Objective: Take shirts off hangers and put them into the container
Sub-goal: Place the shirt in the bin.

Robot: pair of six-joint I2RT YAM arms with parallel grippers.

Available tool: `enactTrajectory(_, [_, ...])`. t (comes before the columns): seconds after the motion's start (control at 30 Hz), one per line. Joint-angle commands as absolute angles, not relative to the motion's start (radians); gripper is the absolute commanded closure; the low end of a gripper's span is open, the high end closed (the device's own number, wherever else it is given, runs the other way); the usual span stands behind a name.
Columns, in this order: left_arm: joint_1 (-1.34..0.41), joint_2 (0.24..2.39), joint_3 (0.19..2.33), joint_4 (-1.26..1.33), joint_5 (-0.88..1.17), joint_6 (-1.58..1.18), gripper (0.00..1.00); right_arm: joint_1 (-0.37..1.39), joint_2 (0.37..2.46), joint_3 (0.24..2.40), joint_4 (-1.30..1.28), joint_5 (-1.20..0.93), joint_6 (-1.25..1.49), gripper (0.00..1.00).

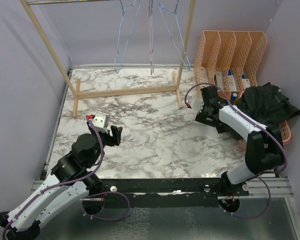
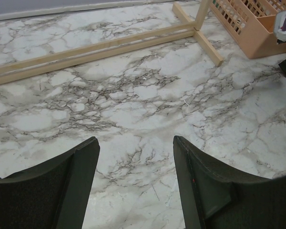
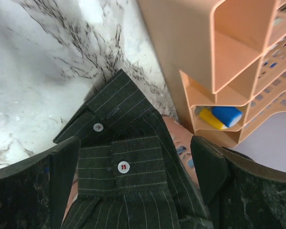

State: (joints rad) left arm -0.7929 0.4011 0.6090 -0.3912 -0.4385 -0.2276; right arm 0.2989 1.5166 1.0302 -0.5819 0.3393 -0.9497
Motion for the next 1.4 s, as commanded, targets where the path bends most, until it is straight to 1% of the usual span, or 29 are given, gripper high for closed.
enactTrajectory(0.0, [-0.789, 0.38, 0.601, -0.394, -0.453, -0.237, 0.34, 0.219, 1.559, 1.027, -0.533, 0.385, -1.009, 0.0])
enactTrajectory(0.2, [-0.789, 0.381, 0.601, -0.395, -0.456, -0.238, 0.34, 0.103, 1.575, 1.01, -0.508, 0.357, -1.049, 0.0])
enactTrajectory(0.4, [-0.788, 0.392, 0.603, -0.395, -0.458, -0.239, 0.33, 0.087, 1.58, 0.956, -0.511, 0.343, -1.057, 0.0])
enactTrajectory(0.43, [-0.788, 0.393, 0.602, -0.394, -0.457, -0.239, 0.33, 0.087, 1.581, 0.951, -0.517, 0.338, -1.056, 0.02])
enactTrajectory(0.47, [-0.788, 0.393, 0.603, -0.394, -0.458, -0.238, 0.33, 0.087, 1.583, 0.946, -0.522, 0.336, -1.055, 0.07])
enactTrajectory(0.5, [-0.788, 0.393, 0.603, -0.394, -0.457, -0.239, 0.33, 0.087, 1.583, 0.946, -0.531, 0.33, -1.052, 0.14])
enactTrajectory(0.53, [-0.789, 0.393, 0.603, -0.394, -0.46, -0.242, 0.33, 0.087, 1.585, 0.95, -0.551, 0.319, -1.046, 0.28])
enactTrajectory(0.6, [-0.788, 0.394, 0.602, -0.396, -0.46, -0.241, 0.33, 0.087, 1.589, 0.979, -0.604, 0.294, -1.028, 0.6])
enactTrajectory(0.67, [-0.788, 0.396, 0.603, -0.396, -0.462, -0.241, 0.33, 0.087, 1.587, 1.017, -0.649, 0.272, -0.997, 0.86])
enactTrajectory(0.7, [-0.788, 0.395, 0.602, -0.395, -0.464, -0.243, 0.33, 0.087, 1.582, 1.037, -0.667, 0.262, -0.983, 0.97])
enactTrajectory(0.73, [-0.788, 0.395, 0.602, -0.395, -0.465, -0.244, 0.33, 0.087, 1.574, 1.061, -0.686, 0.247, -0.964, 0.99])
enactTrajectory(0.97, [-0.787, 0.401, 0.603, -0.396, -0.467, -0.245, 0.33, 0.085, 1.468, 1.294, -0.82, 0.045, -0.806, 0.99])
enactTrajectory(1.1, [-0.787, 0.404, 0.603, -0.395, -0.467, -0.247, 0.33, 0.055, 1.435, 1.451, -0.822, 0.05, -0.697, 0.99])
enactTrajectory(1.23, [-0.788, 0.396, 0.601, -0.394, -0.468, -0.247, 0.33, -0.081, 1.429, 1.564, -0.813, 0.038, -0.623, 0.99])
enactTrajectory(1.37, [-0.787, 0.389, 0.601, -0.396, -0.468, -0.246, 0.33, -0.299, 1.42, 1.53, -0.735, -0.011, -0.621, 0.99])
